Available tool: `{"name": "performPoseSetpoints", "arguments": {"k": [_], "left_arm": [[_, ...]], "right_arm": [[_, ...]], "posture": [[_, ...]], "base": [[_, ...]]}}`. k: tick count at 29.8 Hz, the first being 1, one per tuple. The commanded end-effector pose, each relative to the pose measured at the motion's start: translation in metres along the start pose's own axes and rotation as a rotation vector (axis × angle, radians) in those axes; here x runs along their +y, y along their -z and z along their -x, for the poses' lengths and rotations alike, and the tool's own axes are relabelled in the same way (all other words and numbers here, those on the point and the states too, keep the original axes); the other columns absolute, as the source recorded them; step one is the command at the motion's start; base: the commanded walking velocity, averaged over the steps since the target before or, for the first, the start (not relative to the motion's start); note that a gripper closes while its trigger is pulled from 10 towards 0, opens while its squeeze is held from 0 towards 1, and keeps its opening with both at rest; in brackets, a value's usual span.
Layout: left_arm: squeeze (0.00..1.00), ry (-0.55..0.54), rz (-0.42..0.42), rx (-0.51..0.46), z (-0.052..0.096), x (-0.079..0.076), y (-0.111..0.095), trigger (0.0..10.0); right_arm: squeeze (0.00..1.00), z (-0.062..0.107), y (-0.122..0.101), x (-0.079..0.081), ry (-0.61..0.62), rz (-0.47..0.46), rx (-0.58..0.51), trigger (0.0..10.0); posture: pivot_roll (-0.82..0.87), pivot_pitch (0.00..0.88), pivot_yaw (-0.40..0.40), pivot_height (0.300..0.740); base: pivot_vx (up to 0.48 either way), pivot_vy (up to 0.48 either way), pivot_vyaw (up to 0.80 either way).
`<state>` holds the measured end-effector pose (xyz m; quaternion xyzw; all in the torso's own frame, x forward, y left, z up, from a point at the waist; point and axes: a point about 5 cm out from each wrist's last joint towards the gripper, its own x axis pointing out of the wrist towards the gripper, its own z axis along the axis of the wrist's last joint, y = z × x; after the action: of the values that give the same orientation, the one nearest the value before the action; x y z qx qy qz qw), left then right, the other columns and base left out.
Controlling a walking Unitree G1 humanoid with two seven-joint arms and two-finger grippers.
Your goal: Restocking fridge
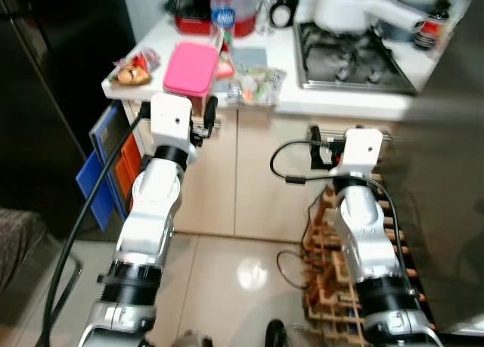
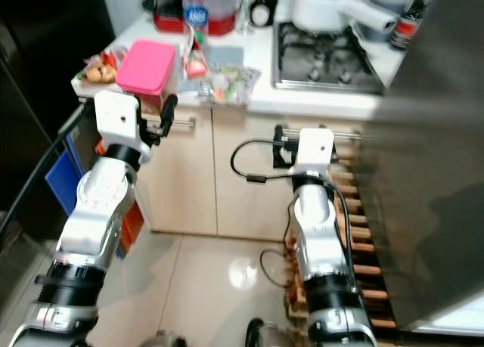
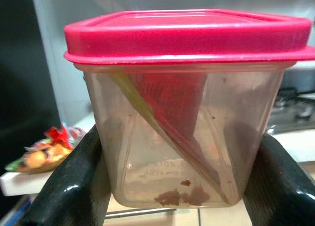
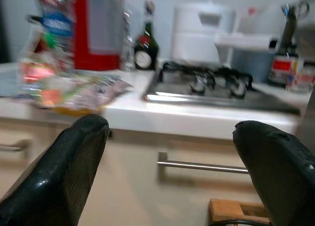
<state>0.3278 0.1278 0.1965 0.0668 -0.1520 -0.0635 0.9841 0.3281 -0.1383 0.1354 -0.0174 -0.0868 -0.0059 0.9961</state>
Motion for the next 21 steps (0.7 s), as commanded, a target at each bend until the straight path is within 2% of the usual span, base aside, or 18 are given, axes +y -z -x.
{"name": "performPoseSetpoints", "arguments": {"k": [1,9,18,21], "left_arm": [[0.0,-0.017,-0.005,0.001,0.001,0.002,0.0,10.0],[0.0,-0.022,-0.001,0.008,0.002,0.0,0.003,10.0],[0.0,-0.006,0.004,0.01,0.008,-0.002,0.006,10.0],[0.0,0.005,0.009,0.014,0.011,-0.004,0.008,10.0]], "right_arm": [[0.0,-0.002,-0.001,0.0,-0.007,-0.004,-0.005,10.0],[0.0,0.001,0.003,-0.001,-0.022,-0.001,0.009,10.0],[0.0,0.009,0.01,-0.004,-0.034,-0.004,0.031,10.0],[0.0,0.013,0.013,-0.005,-0.033,-0.002,0.037,10.0]], "posture": [[-0.04,0.0,0.005,0.74],[-0.06,0.0,0.004,0.74],[-0.07,0.0,0.009,0.74],[-0.08,0.0,0.013,0.74]], "base": [[-0.285,0.0,0.0],[-0.28,0.0,0.0],[0.0,0.0,0.0],[0.0,-0.436,0.0]]}}
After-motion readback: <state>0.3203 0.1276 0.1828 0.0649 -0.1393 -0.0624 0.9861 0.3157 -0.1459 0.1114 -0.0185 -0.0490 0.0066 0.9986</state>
